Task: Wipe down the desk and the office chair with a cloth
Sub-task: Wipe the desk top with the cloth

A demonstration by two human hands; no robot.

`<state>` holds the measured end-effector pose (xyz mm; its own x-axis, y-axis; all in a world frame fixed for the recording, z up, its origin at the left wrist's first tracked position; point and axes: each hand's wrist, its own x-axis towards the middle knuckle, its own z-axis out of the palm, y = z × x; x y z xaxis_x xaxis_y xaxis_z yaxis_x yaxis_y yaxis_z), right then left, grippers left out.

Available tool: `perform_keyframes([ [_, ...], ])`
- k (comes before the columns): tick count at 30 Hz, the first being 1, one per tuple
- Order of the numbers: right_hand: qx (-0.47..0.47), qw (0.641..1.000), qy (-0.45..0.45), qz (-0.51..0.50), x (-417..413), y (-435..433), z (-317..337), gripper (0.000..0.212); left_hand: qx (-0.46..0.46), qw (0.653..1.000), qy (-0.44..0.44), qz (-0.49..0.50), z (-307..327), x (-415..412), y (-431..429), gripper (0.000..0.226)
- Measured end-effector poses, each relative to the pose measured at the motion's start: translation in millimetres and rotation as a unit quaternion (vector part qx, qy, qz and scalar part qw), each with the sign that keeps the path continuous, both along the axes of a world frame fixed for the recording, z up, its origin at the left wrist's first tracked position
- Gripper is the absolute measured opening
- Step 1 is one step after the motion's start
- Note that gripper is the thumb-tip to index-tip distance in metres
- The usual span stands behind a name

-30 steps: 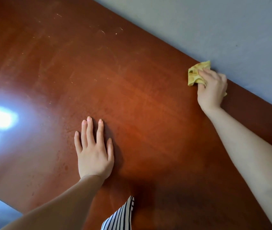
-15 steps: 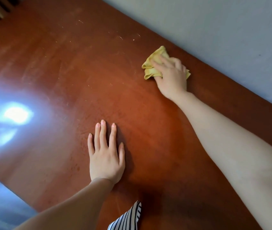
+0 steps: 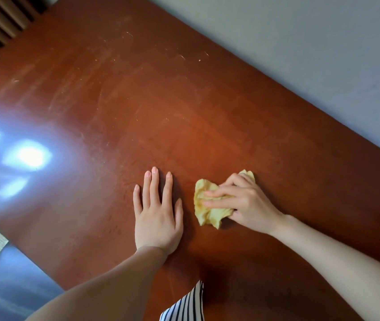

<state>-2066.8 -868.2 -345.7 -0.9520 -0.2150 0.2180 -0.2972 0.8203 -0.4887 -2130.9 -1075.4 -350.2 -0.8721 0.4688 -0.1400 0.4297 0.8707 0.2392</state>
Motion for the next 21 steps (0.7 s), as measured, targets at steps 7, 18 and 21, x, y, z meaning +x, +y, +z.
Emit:
perform_keyframes([
  [7,0.013,0.977,-0.006,-0.211,-31,62,4,0.045,-0.001,1.0,0.015,-0.003,-2,-2,-1,0.057],
  [18,0.039,0.878,-0.044,-0.474,-171,82,4,0.033,0.004,1.0,0.024,-0.014,-1,1,-1,0.057],
  [21,0.039,0.885,-0.064,-0.459,-201,64,3,0.033,0.001,1.0,0.023,-0.017,-2,0,-1,0.056],
])
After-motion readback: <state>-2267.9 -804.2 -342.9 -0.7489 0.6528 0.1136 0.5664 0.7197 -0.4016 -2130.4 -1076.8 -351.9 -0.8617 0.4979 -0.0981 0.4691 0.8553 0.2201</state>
